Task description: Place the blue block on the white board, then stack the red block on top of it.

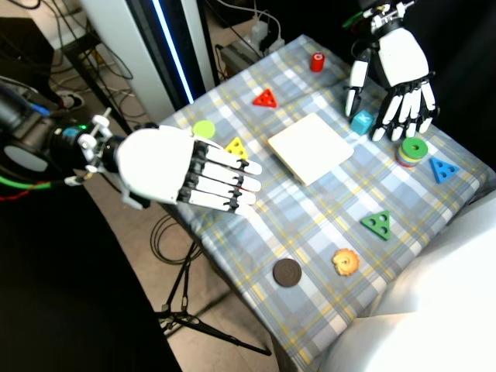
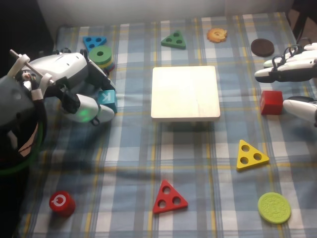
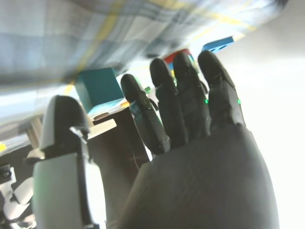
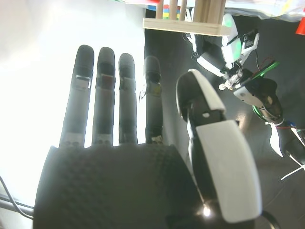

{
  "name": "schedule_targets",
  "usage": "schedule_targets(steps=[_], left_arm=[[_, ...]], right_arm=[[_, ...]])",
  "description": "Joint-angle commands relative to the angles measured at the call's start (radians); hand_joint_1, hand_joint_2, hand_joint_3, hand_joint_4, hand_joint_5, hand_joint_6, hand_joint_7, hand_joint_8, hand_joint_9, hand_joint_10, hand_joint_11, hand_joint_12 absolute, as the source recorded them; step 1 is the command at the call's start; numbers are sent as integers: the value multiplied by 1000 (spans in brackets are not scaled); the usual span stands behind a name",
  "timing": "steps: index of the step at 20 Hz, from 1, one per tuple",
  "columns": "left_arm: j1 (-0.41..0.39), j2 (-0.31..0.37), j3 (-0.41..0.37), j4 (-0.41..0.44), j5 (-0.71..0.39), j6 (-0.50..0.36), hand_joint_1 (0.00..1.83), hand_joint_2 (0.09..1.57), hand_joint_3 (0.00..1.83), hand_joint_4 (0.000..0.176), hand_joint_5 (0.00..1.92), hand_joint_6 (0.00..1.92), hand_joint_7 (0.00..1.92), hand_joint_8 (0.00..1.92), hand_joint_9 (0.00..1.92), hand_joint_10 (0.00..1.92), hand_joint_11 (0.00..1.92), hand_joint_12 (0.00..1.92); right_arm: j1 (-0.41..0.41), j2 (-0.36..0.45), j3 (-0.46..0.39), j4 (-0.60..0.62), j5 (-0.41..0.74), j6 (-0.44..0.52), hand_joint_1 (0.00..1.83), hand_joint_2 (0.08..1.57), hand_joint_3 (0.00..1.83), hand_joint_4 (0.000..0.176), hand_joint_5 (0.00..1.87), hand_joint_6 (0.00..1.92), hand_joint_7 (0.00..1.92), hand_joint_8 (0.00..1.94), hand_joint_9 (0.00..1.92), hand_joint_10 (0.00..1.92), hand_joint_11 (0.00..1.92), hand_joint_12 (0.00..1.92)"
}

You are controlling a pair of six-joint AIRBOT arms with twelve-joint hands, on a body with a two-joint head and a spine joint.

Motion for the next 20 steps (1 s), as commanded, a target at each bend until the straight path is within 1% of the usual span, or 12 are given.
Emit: schedule_targets(steps=[1,2,3,4,7,8,10,11,12,14,18,20], left_arm=[[-14,-4,7,20,-83,-3,872,1023,5,122,905,13,657,9,463,11,12,664],[-18,-4,7,19,-85,-3,989,1078,5,165,988,729,682,14,487,14,25,671],[-22,-5,7,19,-86,-3,1002,1106,5,174,969,939,700,15,497,13,28,674],[-27,-5,7,19,-85,-4,1012,1108,0,176,980,958,717,15,505,11,27,686],[-42,-2,0,28,-88,-4,1011,1114,1,176,968,985,735,13,525,13,24,705],[-45,1,-4,31,-92,-5,1004,1122,2,176,951,1013,728,8,513,6,4,708],[-46,19,-26,69,-114,-50,1008,1120,0,176,961,998,741,9,514,5,8,734],[-46,30,-40,94,-125,-78,1015,1113,0,176,977,972,743,7,508,2,4,747],[-50,47,-63,141,-145,-116,1028,1104,0,165,996,943,734,2,503,1,6,736],[-62,65,-95,218,-169,-161,1025,1101,0,176,996,942,711,2,482,0,4,713],[-106,57,-132,361,-190,-213,1023,1100,0,176,1000,938,697,1,476,1,7,701],[-133,33,-129,409,-176,-236,1043,1075,0,176,1060,840,728,7,503,7,41,710]], right_arm=[[4,-1,5,18,123,8,536,1394,7,33,572,1,569,6,554,7,374,429],[4,-1,5,18,123,8,530,1396,7,44,570,0,570,5,557,7,373,429],[3,-1,5,18,124,9,513,1400,5,49,568,0,575,4,560,6,373,433],[2,-1,5,18,124,9,507,1400,5,49,568,0,579,5,563,6,375,436],[-1,-1,5,19,124,11,510,1412,7,30,575,3,586,6,568,7,382,441],[-2,-1,5,19,124,12,495,1416,6,30,576,2,587,4,571,5,383,441],[-4,-1,4,19,124,13,486,1423,7,17,583,4,594,5,579,7,396,445],[-4,-1,4,19,124,13,486,1426,7,22,584,4,598,7,586,9,403,448],[-4,-1,4,19,124,13,490,1431,9,25,583,3,598,6,590,10,405,448],[-4,-1,5,21,124,13,492,1436,9,42,579,1,598,5,590,9,402,446],[-4,-1,7,21,125,13,502,1441,7,12,588,4,602,5,593,8,398,446],[-3,-4,9,21,127,13,485,1436,3,2,595,4,603,3,593,5,395,446]])
